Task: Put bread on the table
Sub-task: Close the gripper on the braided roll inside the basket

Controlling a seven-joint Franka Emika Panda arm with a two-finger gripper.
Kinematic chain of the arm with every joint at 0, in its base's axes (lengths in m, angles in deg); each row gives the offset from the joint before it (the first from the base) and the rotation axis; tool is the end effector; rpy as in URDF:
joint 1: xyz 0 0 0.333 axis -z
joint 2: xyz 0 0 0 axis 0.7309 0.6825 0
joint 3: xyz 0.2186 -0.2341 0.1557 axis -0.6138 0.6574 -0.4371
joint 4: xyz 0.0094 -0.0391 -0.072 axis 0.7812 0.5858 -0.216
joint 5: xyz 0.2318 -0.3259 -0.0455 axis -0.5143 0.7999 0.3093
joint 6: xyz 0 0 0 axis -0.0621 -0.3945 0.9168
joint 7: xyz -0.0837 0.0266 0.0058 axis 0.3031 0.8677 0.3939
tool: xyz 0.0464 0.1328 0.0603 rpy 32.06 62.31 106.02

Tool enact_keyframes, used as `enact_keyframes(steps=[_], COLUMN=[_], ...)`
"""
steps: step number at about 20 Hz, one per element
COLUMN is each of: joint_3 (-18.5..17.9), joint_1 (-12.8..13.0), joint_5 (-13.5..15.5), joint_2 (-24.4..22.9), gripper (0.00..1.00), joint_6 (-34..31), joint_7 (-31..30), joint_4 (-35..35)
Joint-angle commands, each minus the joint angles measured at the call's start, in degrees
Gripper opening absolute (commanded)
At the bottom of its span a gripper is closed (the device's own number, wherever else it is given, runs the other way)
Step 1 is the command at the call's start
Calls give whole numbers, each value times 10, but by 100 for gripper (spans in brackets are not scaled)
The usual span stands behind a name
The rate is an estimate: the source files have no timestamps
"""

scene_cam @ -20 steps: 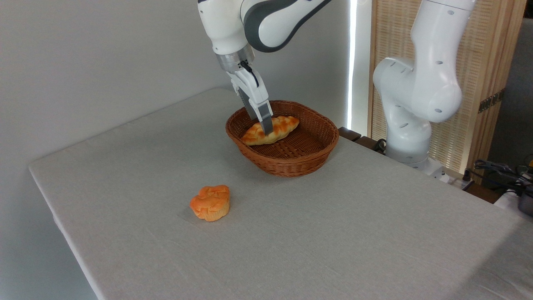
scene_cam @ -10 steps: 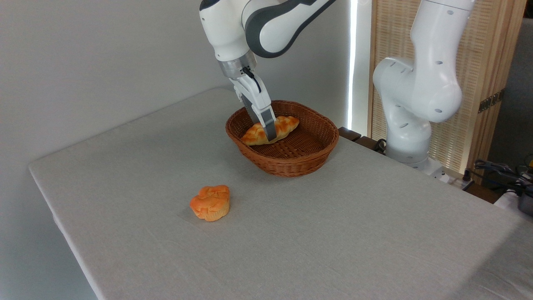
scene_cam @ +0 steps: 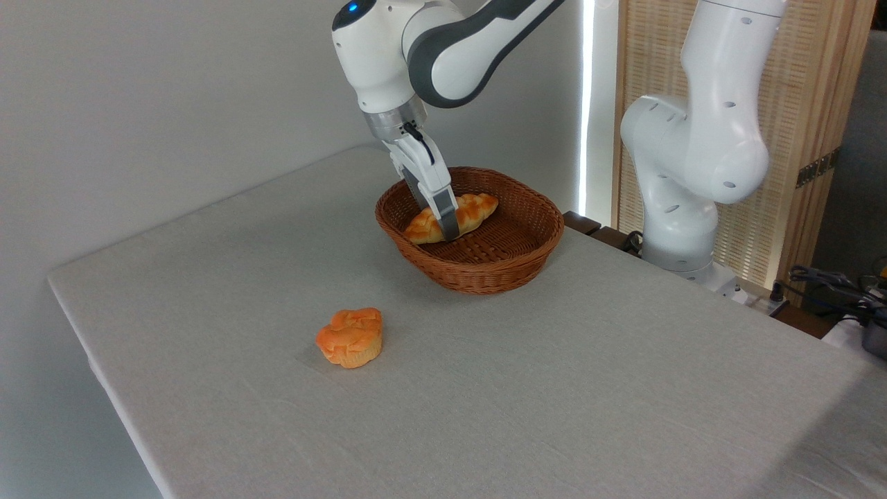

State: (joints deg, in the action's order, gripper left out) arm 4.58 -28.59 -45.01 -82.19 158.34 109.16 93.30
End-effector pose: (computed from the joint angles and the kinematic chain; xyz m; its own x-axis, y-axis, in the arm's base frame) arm 0.3099 -0.2732 0.3974 0.5034 -0.8585 -0.0977 -0.8283 -0.5116 0.2285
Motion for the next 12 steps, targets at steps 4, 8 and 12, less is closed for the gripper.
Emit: enact_keyframes(steps=[4,8,12], joint_3=[-1,-20,-69], joint_1=[0,-10,-10], joint_5=[-6,-18,-49], joint_2=[-1,-4,1], gripper=[28,28,29], joint_6=[10,-29,-146], joint_7=[4,2,29], joint_4=[3,-48,-149])
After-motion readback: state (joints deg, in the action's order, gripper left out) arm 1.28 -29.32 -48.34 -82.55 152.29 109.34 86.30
